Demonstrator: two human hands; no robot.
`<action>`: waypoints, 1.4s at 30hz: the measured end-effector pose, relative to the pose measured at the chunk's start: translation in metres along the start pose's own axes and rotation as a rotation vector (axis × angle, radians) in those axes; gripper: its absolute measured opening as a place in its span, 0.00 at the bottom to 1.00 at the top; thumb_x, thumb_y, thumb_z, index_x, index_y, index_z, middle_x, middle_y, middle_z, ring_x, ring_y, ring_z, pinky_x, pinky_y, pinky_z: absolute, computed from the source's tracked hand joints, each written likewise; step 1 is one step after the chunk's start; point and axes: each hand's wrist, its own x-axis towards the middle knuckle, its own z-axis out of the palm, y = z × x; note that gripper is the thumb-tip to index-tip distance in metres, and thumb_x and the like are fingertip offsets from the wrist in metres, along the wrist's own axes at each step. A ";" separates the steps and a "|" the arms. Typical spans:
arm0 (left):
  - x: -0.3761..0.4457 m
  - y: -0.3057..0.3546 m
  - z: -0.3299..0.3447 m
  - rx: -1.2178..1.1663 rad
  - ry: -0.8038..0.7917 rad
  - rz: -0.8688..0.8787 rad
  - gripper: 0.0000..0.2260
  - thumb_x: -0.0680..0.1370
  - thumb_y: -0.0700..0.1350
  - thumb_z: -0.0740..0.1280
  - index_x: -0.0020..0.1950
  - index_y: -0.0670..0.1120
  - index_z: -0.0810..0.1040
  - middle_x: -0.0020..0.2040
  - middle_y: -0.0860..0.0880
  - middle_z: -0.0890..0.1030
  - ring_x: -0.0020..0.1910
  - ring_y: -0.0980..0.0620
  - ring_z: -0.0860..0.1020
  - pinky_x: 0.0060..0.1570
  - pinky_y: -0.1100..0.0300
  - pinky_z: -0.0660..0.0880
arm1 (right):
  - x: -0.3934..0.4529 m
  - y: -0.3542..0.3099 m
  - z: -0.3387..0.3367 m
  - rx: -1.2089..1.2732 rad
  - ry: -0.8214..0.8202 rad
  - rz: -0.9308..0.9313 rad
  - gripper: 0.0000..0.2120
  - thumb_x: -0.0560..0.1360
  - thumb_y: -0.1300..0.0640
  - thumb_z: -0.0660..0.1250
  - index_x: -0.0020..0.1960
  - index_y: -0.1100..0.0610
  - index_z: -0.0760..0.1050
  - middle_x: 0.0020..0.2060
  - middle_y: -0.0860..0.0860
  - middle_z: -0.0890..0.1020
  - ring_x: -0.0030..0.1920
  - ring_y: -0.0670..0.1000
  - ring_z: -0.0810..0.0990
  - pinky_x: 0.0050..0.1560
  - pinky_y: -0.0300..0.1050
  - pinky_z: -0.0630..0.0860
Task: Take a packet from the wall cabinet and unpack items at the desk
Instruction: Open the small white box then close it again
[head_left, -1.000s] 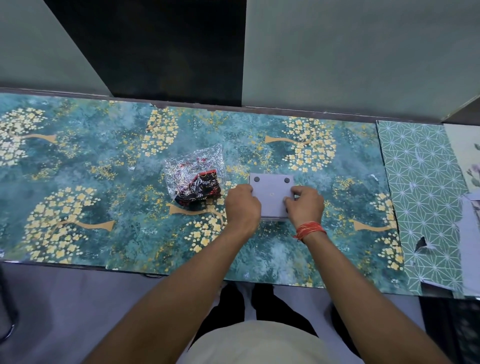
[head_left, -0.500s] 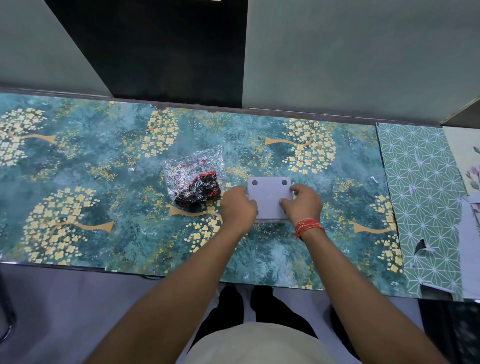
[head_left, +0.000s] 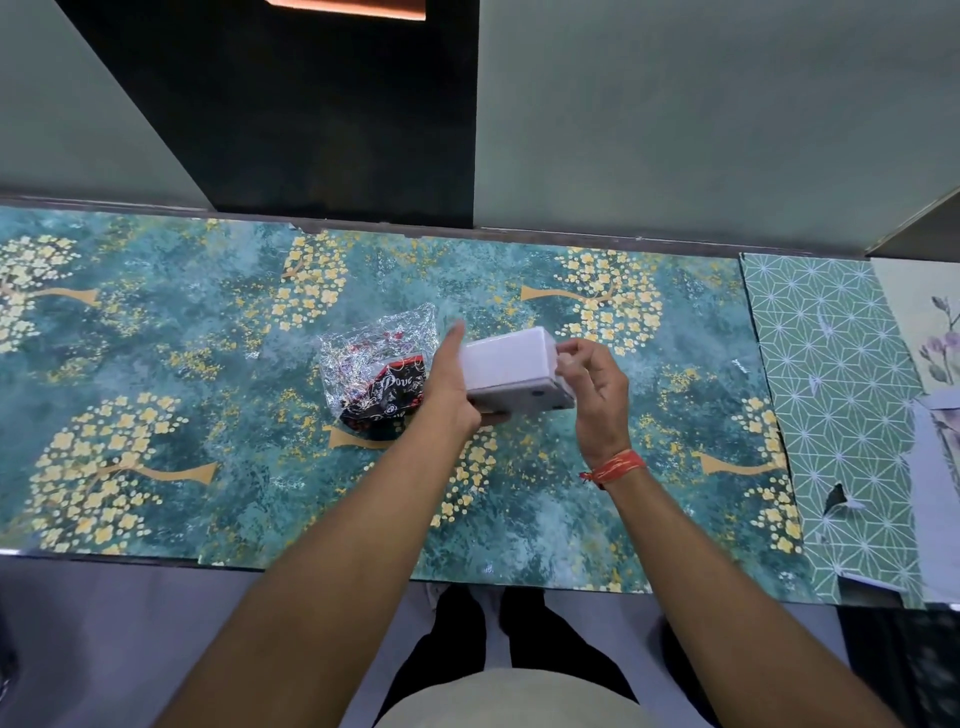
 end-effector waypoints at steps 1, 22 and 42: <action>0.003 -0.002 -0.002 0.007 0.027 0.054 0.21 0.71 0.59 0.71 0.54 0.45 0.76 0.51 0.41 0.82 0.49 0.39 0.82 0.57 0.36 0.75 | 0.001 0.001 0.002 -0.026 0.004 -0.016 0.13 0.72 0.47 0.66 0.38 0.56 0.73 0.49 0.57 0.77 0.50 0.48 0.76 0.45 0.31 0.72; 0.014 -0.016 -0.001 0.530 0.016 0.364 0.24 0.75 0.67 0.63 0.41 0.47 0.83 0.37 0.45 0.86 0.36 0.44 0.84 0.46 0.47 0.82 | 0.030 0.031 0.005 -0.090 -0.097 0.571 0.28 0.73 0.35 0.65 0.51 0.61 0.78 0.37 0.53 0.84 0.33 0.50 0.84 0.31 0.40 0.79; 0.015 -0.021 -0.001 0.521 -0.025 0.380 0.27 0.77 0.68 0.57 0.46 0.48 0.83 0.44 0.43 0.86 0.38 0.44 0.83 0.41 0.50 0.82 | 0.024 0.028 0.003 -0.026 -0.022 0.568 0.35 0.71 0.38 0.69 0.49 0.74 0.75 0.39 0.63 0.85 0.32 0.59 0.85 0.33 0.55 0.83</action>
